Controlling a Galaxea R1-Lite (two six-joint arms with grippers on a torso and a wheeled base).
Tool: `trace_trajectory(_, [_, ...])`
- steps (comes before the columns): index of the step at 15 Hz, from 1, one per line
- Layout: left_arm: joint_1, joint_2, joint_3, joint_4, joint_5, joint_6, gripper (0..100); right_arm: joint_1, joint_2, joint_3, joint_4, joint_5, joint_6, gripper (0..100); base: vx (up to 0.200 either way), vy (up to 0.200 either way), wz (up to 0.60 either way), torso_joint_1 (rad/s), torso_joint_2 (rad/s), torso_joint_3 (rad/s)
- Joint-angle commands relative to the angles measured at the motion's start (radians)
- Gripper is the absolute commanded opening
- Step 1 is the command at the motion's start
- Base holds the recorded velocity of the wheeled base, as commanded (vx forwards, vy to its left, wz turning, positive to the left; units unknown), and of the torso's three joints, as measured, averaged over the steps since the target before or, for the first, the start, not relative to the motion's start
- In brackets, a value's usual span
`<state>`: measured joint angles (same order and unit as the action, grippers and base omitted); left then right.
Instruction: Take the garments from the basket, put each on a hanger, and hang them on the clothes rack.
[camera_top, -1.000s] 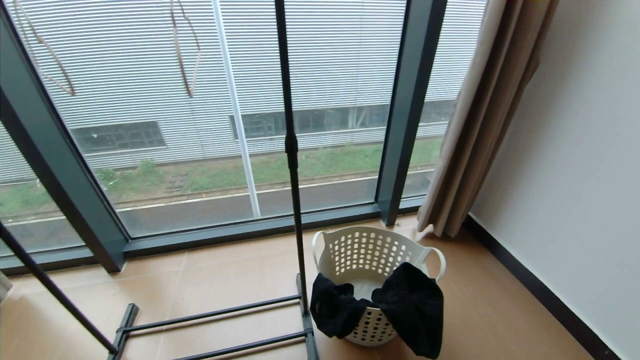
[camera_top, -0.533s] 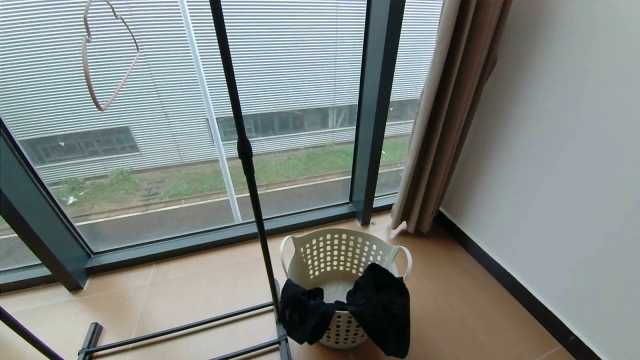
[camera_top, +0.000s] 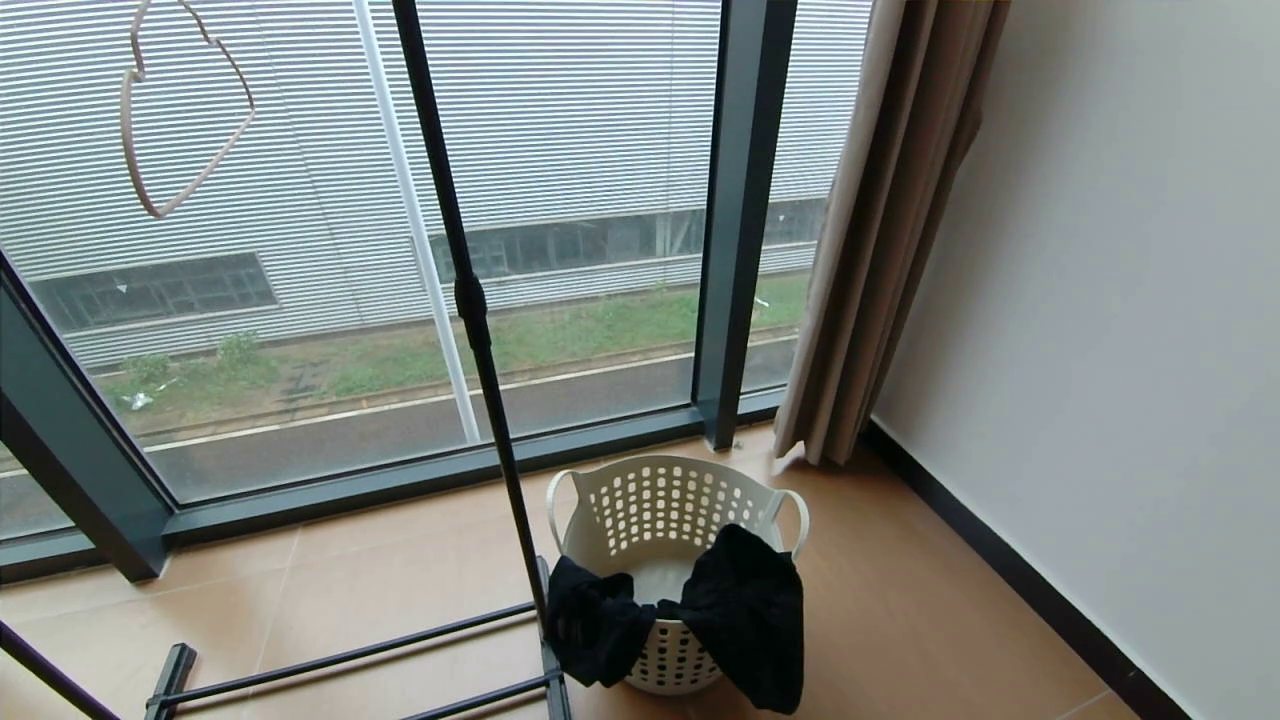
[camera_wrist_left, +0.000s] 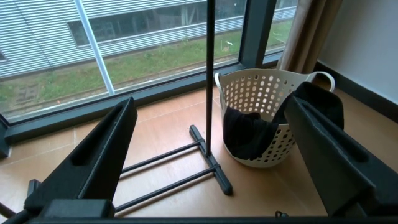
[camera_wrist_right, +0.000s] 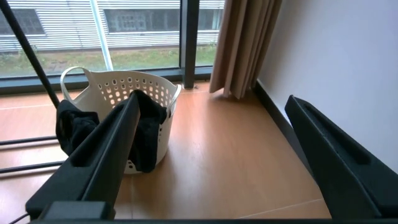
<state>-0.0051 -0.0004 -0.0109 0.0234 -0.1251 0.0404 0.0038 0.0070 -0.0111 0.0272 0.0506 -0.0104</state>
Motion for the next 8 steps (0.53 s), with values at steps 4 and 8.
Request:
trace_trajectory(4, [-0.003, 0.0, -0.001, 0.003, -0.002, 0.001, 100, 0.001, 0.001, 0.0, 0.002, 0.0, 0.0, 100, 0.0, 0.0, 0.0, 0.001, 0.0, -0.05])
trace_trajectory(8, [-0.006, 0.014, -0.001, 0.003, -0.004, -0.001, 100, 0.001, 0.031, -0.001, 0.002, 0.0, 0.0, 100, 0.0, 0.0, 0.0, 0.001, 0.0, -0.181])
